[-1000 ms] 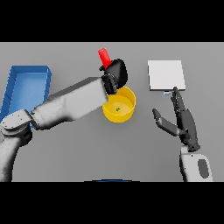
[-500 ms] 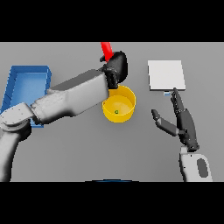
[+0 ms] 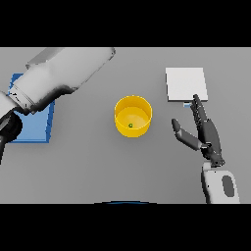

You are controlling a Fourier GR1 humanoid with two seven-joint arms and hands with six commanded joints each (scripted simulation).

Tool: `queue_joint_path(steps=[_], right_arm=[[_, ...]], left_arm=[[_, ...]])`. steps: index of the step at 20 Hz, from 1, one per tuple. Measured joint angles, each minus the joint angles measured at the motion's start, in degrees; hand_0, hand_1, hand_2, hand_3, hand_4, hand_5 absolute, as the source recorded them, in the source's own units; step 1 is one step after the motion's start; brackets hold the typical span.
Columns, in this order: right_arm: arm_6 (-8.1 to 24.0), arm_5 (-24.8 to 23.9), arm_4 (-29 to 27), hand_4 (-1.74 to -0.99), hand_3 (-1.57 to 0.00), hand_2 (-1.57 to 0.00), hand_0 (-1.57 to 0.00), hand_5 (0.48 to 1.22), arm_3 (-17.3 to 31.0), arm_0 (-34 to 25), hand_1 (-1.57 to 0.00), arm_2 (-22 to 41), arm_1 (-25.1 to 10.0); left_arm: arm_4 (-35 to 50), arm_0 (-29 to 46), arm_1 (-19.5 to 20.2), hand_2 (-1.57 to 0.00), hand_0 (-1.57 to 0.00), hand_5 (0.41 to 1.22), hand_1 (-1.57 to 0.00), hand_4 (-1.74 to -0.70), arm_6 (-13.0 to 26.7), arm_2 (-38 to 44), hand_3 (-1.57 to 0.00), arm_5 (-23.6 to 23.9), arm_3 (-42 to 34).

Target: Pick up the red beaker and tilt it to pour out 1 green nut into yellow bowl. Pick up the yellow bowl and place it on the metallic measuring scale.

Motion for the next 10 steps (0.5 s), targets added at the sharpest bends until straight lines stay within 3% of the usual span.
queue_joint_path(steps=[2, 3, 7, 10], right_arm=[[0.0, 0.2, 0.4, -1.274, 0.0, 0.0, 0.0, 0.642, 0.4, 0.4, 0.0, 0.4, 0.1], [0.2, 0.2, 0.4, -1.281, 0.0, 0.0, 0.0, 0.644, 0.5, 0.2, 0.0, 0.5, 0.1], [-0.7, 0.5, 0.7, -1.313, 0.0, 0.0, 0.0, 0.652, 0.8, -0.3, 0.0, 0.7, -0.5], [-1.3, 0.4, 1.6, -1.304, 0.0, 0.0, 0.0, 0.653, 1.8, -1.6, 0.0, 0.9, -1.1]], left_arm=[[3.6, -3.7, 2.0, -1.5, -1.57, 1.214, -1.51, -1.54, 1.7, 4.4, -1.45, 0.3, 4.9], [4.8, -4.2, 1.9, -1.52, -1.57, 1.216, -1.52, -1.58, 1.5, 5.3, -1.48, 0.4, 6.6], [20.0, -3.4, 8.5, -1.55, -1.57, 1.219, -1.55, -1.67, 4.9, 19.1, -1.44, 2.0, 18.1], [27.9, -0.6, 11.7, -1.56, -1.57, 1.22, -1.56, -1.71, 7.0, 24.3, -1.4, 6.6, 22.1]])
